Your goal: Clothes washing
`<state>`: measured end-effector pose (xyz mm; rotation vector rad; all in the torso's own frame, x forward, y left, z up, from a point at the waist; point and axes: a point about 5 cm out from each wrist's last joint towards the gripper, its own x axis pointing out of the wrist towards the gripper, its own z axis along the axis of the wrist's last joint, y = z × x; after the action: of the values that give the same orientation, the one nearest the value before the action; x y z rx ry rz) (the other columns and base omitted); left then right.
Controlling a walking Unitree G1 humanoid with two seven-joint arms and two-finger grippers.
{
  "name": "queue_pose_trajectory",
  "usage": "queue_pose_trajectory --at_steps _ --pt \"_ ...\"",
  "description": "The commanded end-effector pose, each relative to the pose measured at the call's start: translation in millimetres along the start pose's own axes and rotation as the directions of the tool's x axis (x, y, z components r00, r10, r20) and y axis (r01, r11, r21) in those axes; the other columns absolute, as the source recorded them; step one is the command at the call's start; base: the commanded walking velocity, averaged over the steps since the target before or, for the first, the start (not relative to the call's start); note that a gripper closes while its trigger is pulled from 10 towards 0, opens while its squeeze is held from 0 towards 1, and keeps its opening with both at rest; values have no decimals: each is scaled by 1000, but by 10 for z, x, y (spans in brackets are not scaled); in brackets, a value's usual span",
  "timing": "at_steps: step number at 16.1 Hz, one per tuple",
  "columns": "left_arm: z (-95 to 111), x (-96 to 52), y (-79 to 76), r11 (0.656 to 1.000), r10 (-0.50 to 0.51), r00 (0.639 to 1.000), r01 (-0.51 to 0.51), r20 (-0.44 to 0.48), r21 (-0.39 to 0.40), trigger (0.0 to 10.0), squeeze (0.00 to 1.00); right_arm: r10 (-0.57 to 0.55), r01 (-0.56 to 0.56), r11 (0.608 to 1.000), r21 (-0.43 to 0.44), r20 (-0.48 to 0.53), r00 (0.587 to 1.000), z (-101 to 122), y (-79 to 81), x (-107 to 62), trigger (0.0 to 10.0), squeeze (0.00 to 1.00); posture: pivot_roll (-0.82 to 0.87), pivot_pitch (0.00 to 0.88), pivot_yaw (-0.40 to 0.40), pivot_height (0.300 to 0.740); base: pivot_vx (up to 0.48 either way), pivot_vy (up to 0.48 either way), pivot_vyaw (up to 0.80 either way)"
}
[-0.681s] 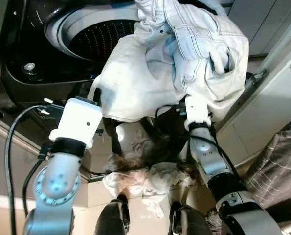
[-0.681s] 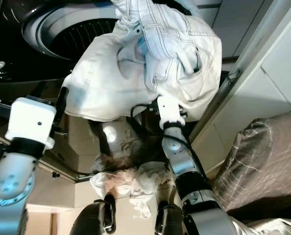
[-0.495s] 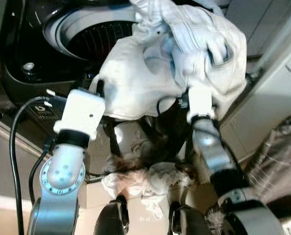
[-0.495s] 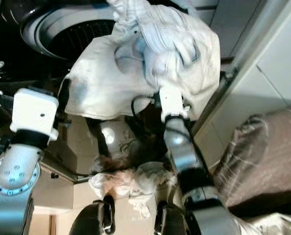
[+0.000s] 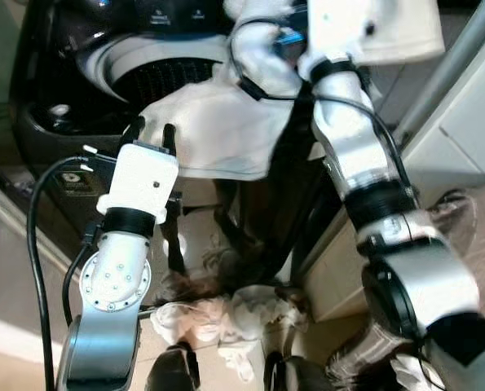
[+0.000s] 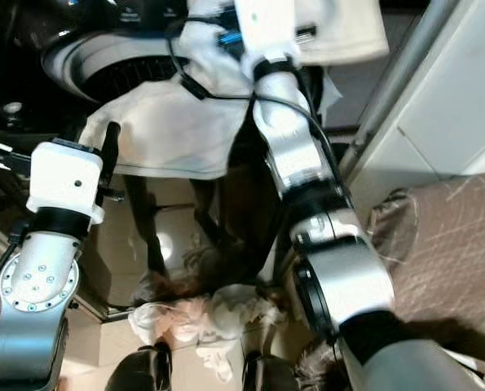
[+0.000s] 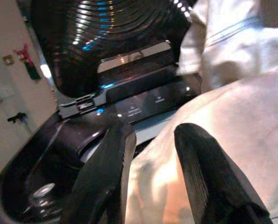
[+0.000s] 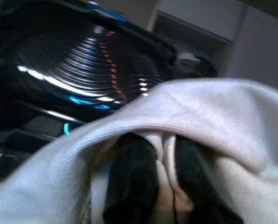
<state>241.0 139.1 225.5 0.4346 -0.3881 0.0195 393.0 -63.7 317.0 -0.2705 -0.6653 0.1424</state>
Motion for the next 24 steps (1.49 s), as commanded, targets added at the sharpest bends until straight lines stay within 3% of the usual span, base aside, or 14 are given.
queue_pose_trajectory --at_steps 1,3,4,5,6,7,12,14,16,18,21,22,23,24 --pt "7 2 -16 1000 8 1000 -8 8 3 10000 0 52 -52 998 -23 4 999 76 32 111 0 0 190 62 -88 740 0 0 0" --pt "4 -10 -24 1000 19 1000 -19 5 9 10000 0 106 -107 994 -4 -132 986 -22 85 186 0 0 206 67 -105 740 0 0 0" --pt "-2 -26 -16 1000 28 1000 -28 -2 12 10000 0 91 -78 995 66 -216 972 -107 49 183 10000 0 211 73 -113 740 0 0 0" --pt "-2 -26 -16 1000 28 1000 -28 -2 12 10000 0 91 -78 995 66 -216 972 -107 49 183 10000 0 211 73 -113 740 0 0 0" --pt "-7 -43 -15 999 35 999 -35 -7 12 10000 0 49 51 963 265 -360 932 -286 -39 131 10000 0 211 80 -117 740 0 0 0" --pt "-6 -49 -20 999 36 999 -36 -9 11 10000 0 47 164 897 410 -458 888 -418 -75 70 10000 1000 209 83 -116 740 0 0 0" --pt "-4 -24 -47 1000 25 1000 -25 -3 6 10000 0 128 241 777 582 -520 845 -459 -48 66 10000 1000 194 82 -104 740 0 0 0" --pt "-5 -22 -49 1000 23 1000 -23 -3 6 10000 0 132 243 769 591 -519 845 -446 -47 77 10000 1000 192 82 -102 740 0 0 0" --pt "-8 -14 -54 1000 17 1000 -17 -2 7 10000 0 182 242 693 679 -489 853 -334 -9 157 10000 1000 189 75 -100 740 0 0 0" --pt "-16 -2 -56 1000 18 1000 -18 -1 8 10000 0 218 178 633 753 -394 893 -123 3 294 10000 1000 188 65 -99 740 0 0 0" --pt "-22 42 -73 1000 12 1000 -12 6 7 10000 0 404 -95 657 748 -243 882 29 281 308 10000 1000 177 48 -93 740 0 0 0" --pt "-22 56 -78 1000 10 1000 -10 9 6 10000 0 465 -188 701 688 -242 851 -66 387 213 10000 0 175 46 -92 740 0 0 0" --pt "-21 59 -80 1000 10 1000 -10 11 5 10000 0 476 -205 711 673 -245 844 -113 401 174 10000 0 175 46 -92 740 0 0 0" --pt "-21 61 -80 1000 10 1000 -10 11 5 10000 0 475 -237 750 617 -254 842 -183 384 124 10000 0 175 46 -92 740 0 0 0"
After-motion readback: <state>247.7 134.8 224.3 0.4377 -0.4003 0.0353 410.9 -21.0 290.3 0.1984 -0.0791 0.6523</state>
